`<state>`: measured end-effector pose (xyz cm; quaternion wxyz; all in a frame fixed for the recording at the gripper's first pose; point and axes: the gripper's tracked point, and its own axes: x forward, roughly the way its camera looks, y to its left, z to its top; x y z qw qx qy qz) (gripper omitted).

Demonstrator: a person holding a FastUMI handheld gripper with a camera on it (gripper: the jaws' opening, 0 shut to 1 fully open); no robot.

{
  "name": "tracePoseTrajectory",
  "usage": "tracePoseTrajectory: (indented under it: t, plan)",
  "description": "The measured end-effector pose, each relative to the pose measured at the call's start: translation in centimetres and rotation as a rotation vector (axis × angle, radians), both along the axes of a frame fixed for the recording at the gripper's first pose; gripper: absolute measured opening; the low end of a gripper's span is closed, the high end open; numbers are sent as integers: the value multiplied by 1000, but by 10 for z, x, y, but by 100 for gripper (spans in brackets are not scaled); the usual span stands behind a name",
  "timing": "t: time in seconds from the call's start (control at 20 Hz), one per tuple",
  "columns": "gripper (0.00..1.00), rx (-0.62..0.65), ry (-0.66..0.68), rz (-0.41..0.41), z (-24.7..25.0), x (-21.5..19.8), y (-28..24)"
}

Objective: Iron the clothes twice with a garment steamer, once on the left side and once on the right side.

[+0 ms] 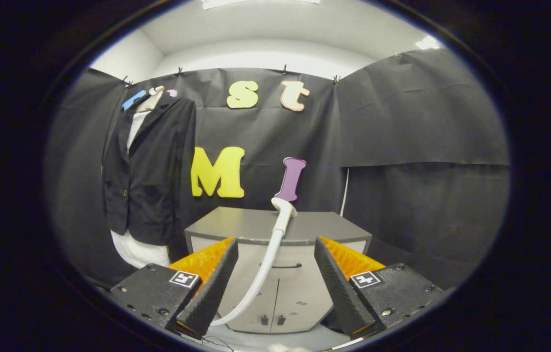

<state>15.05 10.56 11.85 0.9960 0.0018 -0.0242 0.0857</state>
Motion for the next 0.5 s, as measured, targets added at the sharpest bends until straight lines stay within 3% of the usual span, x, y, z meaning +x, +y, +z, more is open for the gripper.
tracePoseTrajectory:
  t: [0.35, 0.5]
  plan:
    - [98, -35, 103, 69, 35, 145, 29]
    - [98, -60, 189, 81, 26, 206, 34]
